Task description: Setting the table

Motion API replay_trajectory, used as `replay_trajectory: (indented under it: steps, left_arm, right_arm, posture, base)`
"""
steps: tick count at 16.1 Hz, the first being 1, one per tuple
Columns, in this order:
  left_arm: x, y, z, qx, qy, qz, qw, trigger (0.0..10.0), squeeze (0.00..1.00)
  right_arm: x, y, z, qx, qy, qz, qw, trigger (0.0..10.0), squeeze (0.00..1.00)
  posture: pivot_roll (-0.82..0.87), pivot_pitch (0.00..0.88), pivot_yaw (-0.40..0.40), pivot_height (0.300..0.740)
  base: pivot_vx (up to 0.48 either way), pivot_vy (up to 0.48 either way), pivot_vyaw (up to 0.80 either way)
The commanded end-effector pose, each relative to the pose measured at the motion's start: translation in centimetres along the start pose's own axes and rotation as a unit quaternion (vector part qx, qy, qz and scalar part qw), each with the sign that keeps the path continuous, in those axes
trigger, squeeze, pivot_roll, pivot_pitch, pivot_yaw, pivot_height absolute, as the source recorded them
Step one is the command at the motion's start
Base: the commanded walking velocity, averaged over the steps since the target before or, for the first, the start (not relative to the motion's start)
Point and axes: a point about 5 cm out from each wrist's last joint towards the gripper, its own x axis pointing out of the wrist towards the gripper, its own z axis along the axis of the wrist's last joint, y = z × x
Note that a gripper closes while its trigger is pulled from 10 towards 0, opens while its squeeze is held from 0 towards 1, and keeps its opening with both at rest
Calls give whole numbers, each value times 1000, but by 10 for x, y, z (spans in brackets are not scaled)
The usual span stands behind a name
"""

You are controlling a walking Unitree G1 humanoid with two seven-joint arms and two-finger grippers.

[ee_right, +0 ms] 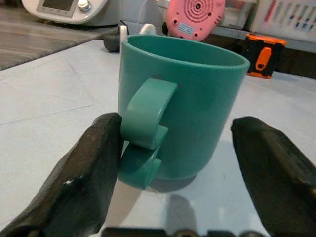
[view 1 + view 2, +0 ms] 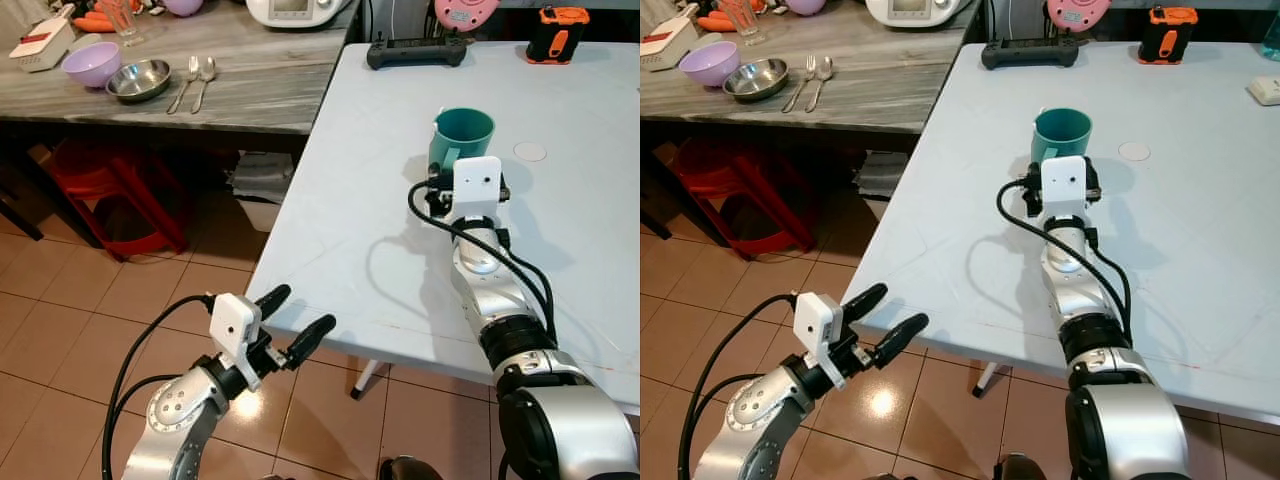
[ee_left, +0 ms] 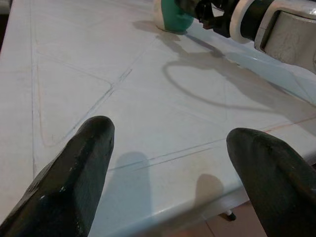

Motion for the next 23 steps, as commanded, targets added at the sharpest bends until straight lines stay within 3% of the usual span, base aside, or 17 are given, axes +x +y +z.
replay_trajectory:
  steps: [1, 9, 15, 23]
  left_arm:
    - [-2, 3, -2, 4, 5, 10, 1000, 10000, 0]
    - [4, 6, -3, 10, 3, 11, 1000, 10000, 0]
    - [8, 1, 2, 6, -21, -13, 1000, 10000, 0]
    - [13, 2, 10, -6, -46, -2, 999, 10000, 0]
  right_arm:
    - [0, 4, 2, 10, -6, 6, 1000, 0, 0]
    - [-2, 4, -1, 32, -11, 4, 999, 0, 0]
    - [-2, 1, -2, 35, -12, 0, 999, 0, 0]
    - [-1, 1, -1, 35, -13, 0, 999, 0, 0]
  posture:
    - [-32, 140, 121, 740]
    - [-46, 129, 132, 740]
    - [-55, 128, 134, 740]
    - [-53, 128, 131, 740]
  base:
    - [0, 0, 0]
    - [0, 0, 0]
    - [0, 0, 0]
    - [0, 0, 0]
